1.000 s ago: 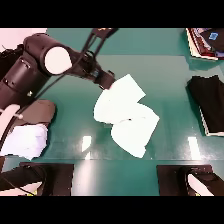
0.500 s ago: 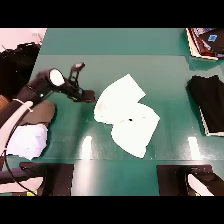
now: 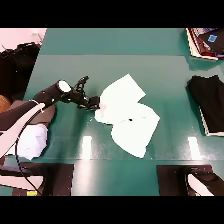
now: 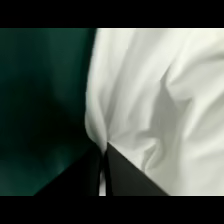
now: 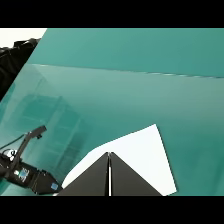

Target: Fold the shirts.

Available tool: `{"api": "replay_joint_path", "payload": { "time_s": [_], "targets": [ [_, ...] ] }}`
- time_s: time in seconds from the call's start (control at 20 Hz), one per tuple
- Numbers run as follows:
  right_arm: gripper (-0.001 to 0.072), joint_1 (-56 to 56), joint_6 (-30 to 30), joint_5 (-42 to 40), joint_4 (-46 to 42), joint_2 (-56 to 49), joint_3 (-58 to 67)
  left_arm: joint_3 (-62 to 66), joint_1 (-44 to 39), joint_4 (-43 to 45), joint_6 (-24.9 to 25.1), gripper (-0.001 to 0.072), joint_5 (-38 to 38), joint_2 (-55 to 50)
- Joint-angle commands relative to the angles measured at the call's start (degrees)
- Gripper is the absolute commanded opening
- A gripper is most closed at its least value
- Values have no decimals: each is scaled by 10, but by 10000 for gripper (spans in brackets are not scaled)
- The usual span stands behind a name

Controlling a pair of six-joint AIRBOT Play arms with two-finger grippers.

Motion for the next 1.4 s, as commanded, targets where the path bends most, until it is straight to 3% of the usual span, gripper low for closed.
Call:
{"api": "replay_joint_path", "payload": {
  "time_s": [0.0,0.2,0.4,0.45,0.5,0.55,0.75,0.95,1.05,1.1,1.15,1.2,1.35],
  "targets": [
    [16,0,0,41,-32,0,-1,51,24,20,13,24,-38,9],
    [16,0,20,135,-75,0,-93,152,95,102,12,24,-59,71],
    [24,1,71,113,-68,0,-280,197,140,155,13,24,-60,119],
    [185,0,71,100,-55,0,-330,198,147,162,13,24,-61,125],
    [444,1,71,87,-43,0,-375,198,149,170,13,24,-64,126],
    [510,1,71,71,-21,-2,-417,197,149,172,12,24,-68,125],
    [508,51,15,-5,88,-68,-520,197,149,170,12,24,-70,125],
    [507,127,-31,-39,162,-164,-515,197,149,170,12,24,-75,125],
    [428,156,-37,-45,161,-202,-487,197,149,170,13,24,-75,125],
    [423,165,-37,-53,158,-217,-473,197,149,170,12,24,-75,125],
    [250,172,-37,-60,147,-229,-456,197,149,170,12,24,-77,125],
    [33,174,-38,-67,131,-236,-441,197,149,170,12,24,-80,125],
    [14,158,-38,-71,72,-216,-395,210,151,187,12,24,-94,135]
  ]
}}
